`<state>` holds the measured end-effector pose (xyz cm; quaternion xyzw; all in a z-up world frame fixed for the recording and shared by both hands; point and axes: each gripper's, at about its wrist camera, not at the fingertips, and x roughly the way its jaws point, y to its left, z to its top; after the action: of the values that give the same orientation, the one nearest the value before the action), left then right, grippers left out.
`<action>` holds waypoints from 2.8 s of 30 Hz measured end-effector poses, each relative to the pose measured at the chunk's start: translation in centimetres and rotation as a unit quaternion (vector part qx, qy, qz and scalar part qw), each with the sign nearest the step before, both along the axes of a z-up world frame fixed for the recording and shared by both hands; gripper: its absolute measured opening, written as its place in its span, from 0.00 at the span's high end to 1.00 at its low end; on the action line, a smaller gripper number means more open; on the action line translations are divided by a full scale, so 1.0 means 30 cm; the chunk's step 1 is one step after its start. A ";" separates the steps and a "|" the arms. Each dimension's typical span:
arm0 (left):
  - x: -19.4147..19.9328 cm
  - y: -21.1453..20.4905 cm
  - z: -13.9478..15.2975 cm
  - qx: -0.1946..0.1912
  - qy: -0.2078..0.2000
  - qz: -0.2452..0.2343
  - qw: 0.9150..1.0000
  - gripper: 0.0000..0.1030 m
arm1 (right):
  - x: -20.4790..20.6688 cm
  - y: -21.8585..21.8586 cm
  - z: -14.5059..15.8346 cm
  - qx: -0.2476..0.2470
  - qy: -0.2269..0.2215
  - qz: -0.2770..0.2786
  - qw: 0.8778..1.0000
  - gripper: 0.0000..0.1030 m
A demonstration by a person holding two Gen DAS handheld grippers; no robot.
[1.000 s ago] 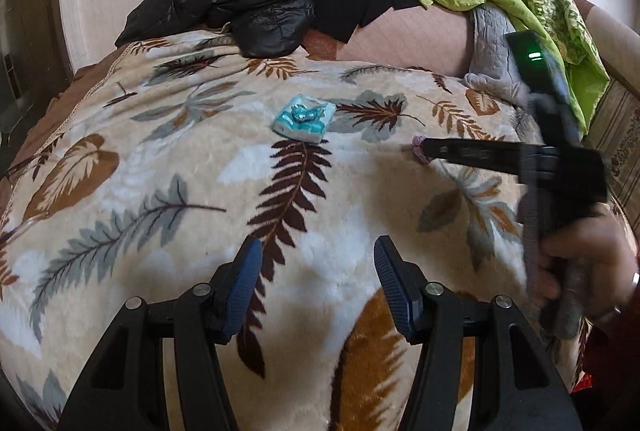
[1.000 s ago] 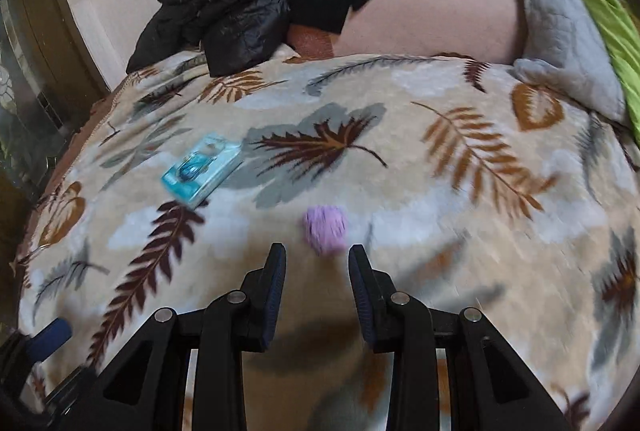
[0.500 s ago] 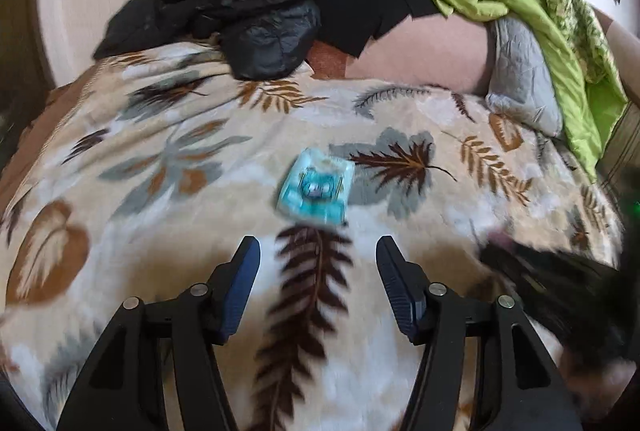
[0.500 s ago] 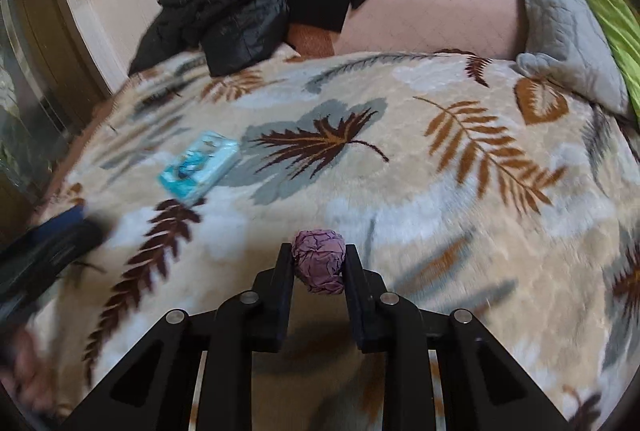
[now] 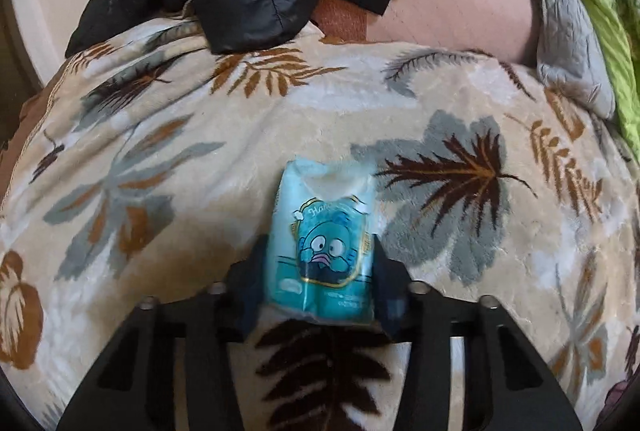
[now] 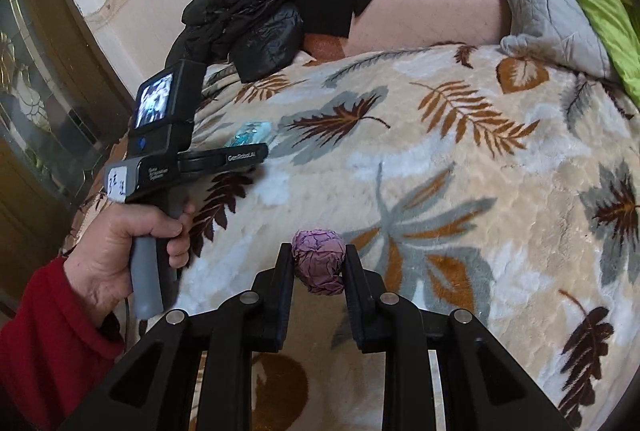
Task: Collect trash
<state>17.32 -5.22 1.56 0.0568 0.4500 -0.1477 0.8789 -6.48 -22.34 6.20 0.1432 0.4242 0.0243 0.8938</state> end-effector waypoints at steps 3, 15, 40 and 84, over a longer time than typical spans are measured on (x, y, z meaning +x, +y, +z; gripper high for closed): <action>-0.064 0.043 0.022 -0.023 0.003 0.006 1.000 0.68 | -0.017 0.012 -0.002 0.001 0.001 -0.001 1.000 0.75; -0.556 0.147 0.069 -0.039 0.014 -0.014 0.999 0.69 | -0.214 0.112 0.035 -0.044 -0.017 0.006 0.999 0.75; -1.108 0.173 0.176 -0.002 -0.113 0.005 0.994 0.69 | -0.575 0.143 0.093 -0.091 -0.058 -0.019 0.994 0.75; -1.130 0.175 0.172 0.004 -0.126 0.005 0.992 0.68 | -0.578 0.149 0.087 -0.096 -0.059 -0.017 0.994 0.75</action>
<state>-16.59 0.04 6.72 0.0759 0.3369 -0.1337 0.9289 -23.82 -17.86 8.81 0.0627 0.3687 -0.0233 0.9272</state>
